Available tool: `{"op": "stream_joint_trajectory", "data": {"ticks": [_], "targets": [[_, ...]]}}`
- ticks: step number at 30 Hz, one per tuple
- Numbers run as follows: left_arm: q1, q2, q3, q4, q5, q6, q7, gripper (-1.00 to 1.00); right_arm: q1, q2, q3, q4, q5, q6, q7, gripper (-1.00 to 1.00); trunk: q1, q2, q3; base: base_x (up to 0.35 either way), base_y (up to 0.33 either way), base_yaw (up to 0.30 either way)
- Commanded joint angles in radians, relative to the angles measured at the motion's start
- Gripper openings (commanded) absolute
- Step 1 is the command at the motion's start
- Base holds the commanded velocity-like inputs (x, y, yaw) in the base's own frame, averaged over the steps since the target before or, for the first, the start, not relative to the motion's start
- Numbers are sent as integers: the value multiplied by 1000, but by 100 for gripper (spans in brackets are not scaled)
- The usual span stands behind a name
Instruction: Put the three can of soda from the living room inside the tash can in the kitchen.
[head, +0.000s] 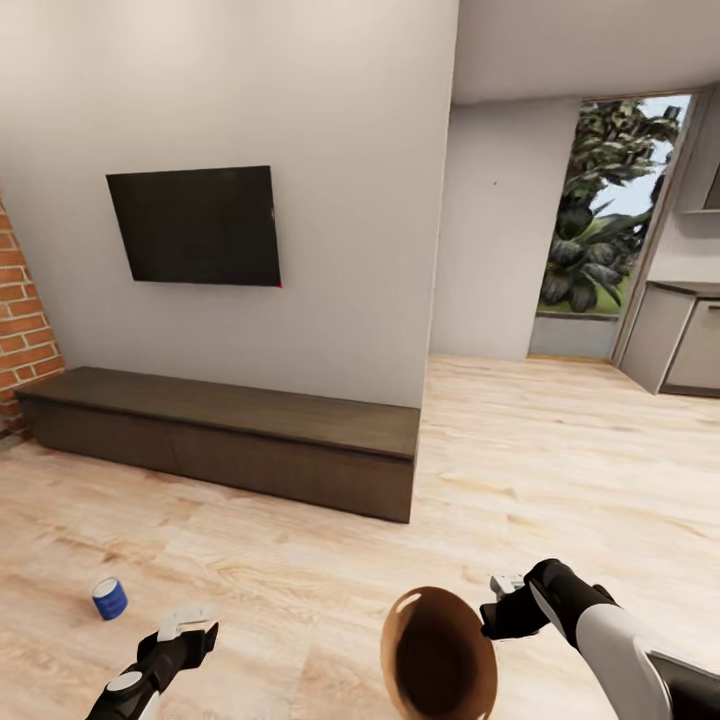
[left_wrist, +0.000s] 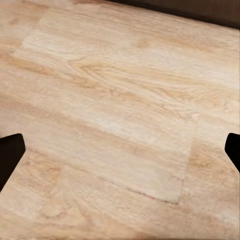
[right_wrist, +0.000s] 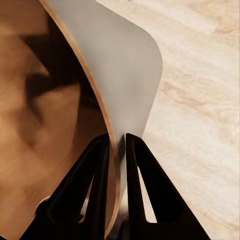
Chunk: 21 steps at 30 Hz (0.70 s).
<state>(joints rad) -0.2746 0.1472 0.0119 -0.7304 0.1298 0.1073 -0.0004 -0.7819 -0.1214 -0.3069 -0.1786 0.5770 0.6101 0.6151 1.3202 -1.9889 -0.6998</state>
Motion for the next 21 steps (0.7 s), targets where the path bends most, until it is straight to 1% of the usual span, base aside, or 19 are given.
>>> {"op": "stream_joint_trajectory", "data": {"ticks": [1,2,7,11,14,15,18,21], "targets": [[0,0,0,0,-1,0,0,100,0,5,-18,-2,-27,9,4,-100,0,0,0,0,0,244],[0,0,0,1,-1,0,-1,100,0,14,-17,-6,-26,12,4,-100,0,0,0,0,0,236],[0,0,1,2,0,0,-1,100,-1,39,-17,-11,-26,25,5,-100,0,0,-2,0,0,218],[0,0,1,2,-2,-1,1,100,-8,52,-15,-13,-26,90,11,-100,0,0,-4,0,0,181],[0,0,2,2,-1,-1,2,100,-37,59,-13,-13,-27,139,14,-100,0,0,-6,0,0,123],[0,0,3,3,0,-2,2,100,-57,63,-12,-13,-27,159,14,-100,0,0,-7,0,0,58],[0,1,3,3,2,-6,2,100,-87,70,-12,-13,-28,194,16,-100,0,0,-8,0,0,38],[0,3,4,3,4,-25,0,100,-113,78,-12,-12,-29,229,20,-100,0,0,-8,69,2,14]]}}
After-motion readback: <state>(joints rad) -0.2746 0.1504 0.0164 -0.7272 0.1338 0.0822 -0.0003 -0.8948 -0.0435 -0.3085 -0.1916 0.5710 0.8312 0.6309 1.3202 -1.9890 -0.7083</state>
